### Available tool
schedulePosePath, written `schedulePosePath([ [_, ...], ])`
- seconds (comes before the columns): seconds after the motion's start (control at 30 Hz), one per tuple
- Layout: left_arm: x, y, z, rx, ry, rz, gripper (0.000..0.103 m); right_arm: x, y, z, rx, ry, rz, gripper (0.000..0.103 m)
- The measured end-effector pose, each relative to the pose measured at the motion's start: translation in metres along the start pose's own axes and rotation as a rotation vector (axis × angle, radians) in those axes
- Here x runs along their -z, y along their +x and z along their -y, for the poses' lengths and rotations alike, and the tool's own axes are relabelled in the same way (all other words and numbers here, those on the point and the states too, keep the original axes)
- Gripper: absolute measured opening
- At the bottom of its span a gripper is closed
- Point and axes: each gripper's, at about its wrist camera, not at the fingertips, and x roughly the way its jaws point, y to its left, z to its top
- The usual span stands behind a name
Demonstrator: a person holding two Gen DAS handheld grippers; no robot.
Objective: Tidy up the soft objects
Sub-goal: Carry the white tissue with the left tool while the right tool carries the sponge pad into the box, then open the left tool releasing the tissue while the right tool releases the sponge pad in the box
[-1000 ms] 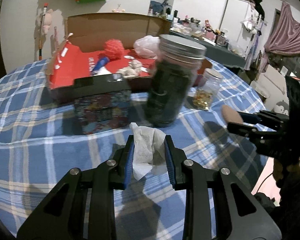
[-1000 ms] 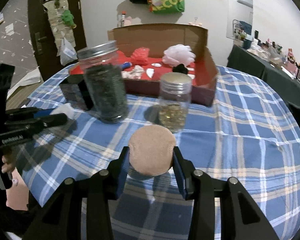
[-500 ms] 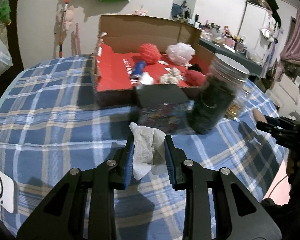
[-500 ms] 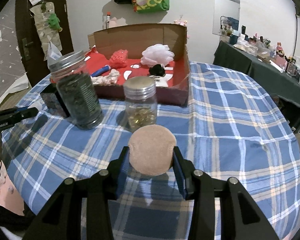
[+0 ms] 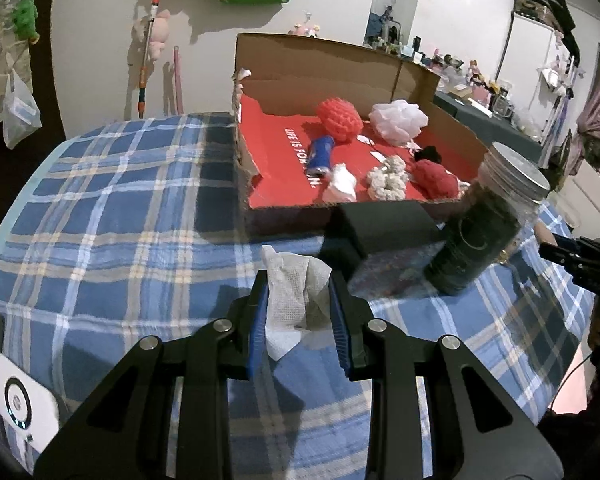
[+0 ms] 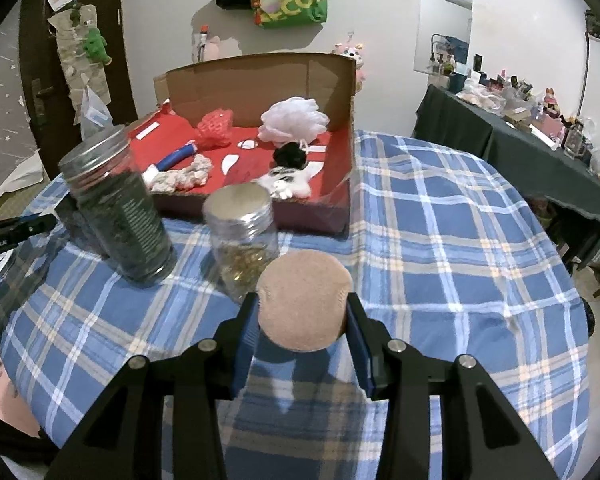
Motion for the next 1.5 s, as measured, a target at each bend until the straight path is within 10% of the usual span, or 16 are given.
schedulePosePath([
  [0.93,-0.055,0.013,0.005,0.031,0.126,0.066,0.027,-0.068,0.016,0.006,0.052,-0.088,0.068,0.045],
  [1.5,-0.128,0.062,0.058,0.228,0.257,-0.053,0.027,-0.148,0.069,-0.021,-0.118,-0.22,-0.02,0.046],
])
